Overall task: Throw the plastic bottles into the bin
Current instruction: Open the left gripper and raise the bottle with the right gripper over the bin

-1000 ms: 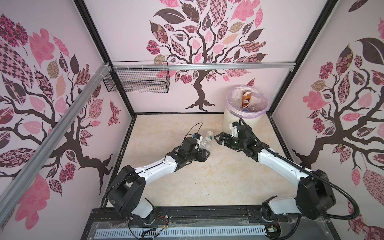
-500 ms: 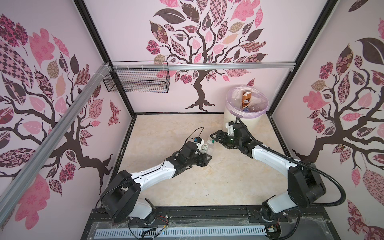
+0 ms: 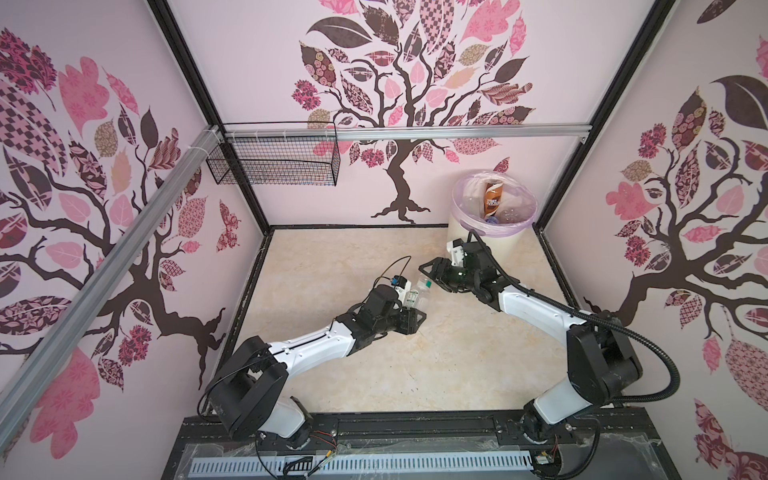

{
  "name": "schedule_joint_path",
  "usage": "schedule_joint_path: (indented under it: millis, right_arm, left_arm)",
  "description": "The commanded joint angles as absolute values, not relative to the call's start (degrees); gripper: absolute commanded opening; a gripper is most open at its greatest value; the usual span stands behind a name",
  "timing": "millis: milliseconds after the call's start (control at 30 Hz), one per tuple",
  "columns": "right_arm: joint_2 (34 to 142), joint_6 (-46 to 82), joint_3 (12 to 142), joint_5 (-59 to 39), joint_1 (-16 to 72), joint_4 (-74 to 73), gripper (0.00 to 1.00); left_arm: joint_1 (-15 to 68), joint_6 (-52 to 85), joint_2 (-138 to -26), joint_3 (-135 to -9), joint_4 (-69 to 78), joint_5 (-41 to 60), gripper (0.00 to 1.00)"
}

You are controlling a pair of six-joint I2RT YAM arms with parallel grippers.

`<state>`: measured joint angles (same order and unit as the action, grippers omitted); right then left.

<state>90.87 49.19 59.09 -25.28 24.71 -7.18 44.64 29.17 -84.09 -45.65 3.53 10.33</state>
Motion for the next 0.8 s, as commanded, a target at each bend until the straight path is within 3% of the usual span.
schedule_joint_path:
  millis: [0, 100, 200, 433, 500, 633, 767]
  right_arm:
    - [92.15, 49.55, 60.40, -27.10, 25.29, -8.79, 0.58]
    - [92.55, 49.56, 59.90, -27.77, 25.39, -9.01, 0.55]
    - [92.64, 49.37, 59.33, -27.41, 25.40, -9.15, 0.44]
    - [91.63, 48.90, 58.27, -27.28, 25.39, -8.83, 0.31]
    - [91.19, 47.89, 58.29, -26.43, 25.35, -7.78, 0.24]
    - [90.28, 46.82, 58.92, -25.63, 25.40, -6.52, 0.23]
    - [89.50, 43.64, 61.48, -23.29, 25.40, -2.75, 0.23]
  left_arm:
    - [45.19, 29.47, -85.11, -47.10, 5.36, 10.15, 0.55]
    - [45.21, 29.31, -85.58, -47.67, 5.24, 10.19, 0.55]
    - [45.24, 29.38, -86.17, -48.23, 5.25, 10.72, 0.55]
    - [45.26, 28.76, -86.91, -49.35, 3.99, 10.20, 0.58]
    - [45.26, 28.79, -86.97, -49.48, 3.96, 10.06, 0.61]
    - [45.31, 29.03, -86.53, -49.77, 3.36, 9.32, 0.72]
    - [45.26, 28.58, -85.72, -50.49, 1.80, 8.73, 0.90]
